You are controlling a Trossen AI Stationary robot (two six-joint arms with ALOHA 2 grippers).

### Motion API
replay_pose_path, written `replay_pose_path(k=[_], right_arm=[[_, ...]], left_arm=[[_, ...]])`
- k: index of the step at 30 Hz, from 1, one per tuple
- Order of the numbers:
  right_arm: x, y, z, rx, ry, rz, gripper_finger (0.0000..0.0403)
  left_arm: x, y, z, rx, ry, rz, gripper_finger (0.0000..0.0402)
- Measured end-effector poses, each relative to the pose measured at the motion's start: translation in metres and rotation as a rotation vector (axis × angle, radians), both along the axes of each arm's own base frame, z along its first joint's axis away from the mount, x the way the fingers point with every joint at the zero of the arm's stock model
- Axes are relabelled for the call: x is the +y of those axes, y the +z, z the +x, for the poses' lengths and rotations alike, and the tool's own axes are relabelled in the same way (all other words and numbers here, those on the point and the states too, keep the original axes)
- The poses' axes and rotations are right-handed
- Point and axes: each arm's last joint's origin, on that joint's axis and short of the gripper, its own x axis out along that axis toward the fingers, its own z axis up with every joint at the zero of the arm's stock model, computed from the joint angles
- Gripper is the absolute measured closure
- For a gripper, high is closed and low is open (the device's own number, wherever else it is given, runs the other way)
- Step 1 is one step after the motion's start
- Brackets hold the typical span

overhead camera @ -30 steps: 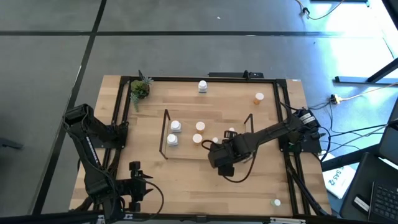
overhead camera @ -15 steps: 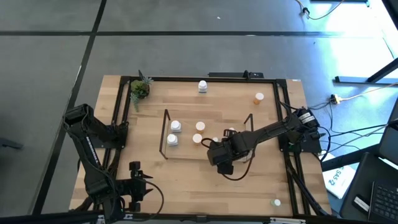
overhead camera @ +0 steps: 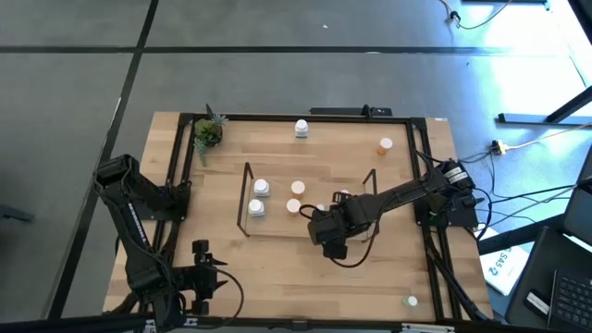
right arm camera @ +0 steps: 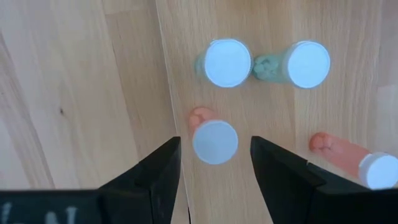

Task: Pick and place medicine bottles onto shelf by color
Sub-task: Adjust the pink pill bottles on the shelf

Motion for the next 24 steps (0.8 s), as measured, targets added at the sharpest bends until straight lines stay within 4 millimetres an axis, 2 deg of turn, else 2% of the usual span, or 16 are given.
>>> replay_pose_path(k=[24], right_arm=[[-0.0005,0.0001,0.0002,-0.006,-0.002,-0.016,0.0207]], left_arm=[[0.0,0.0001,0.0001,-0.001,0.0,-0.001,0.0198]])
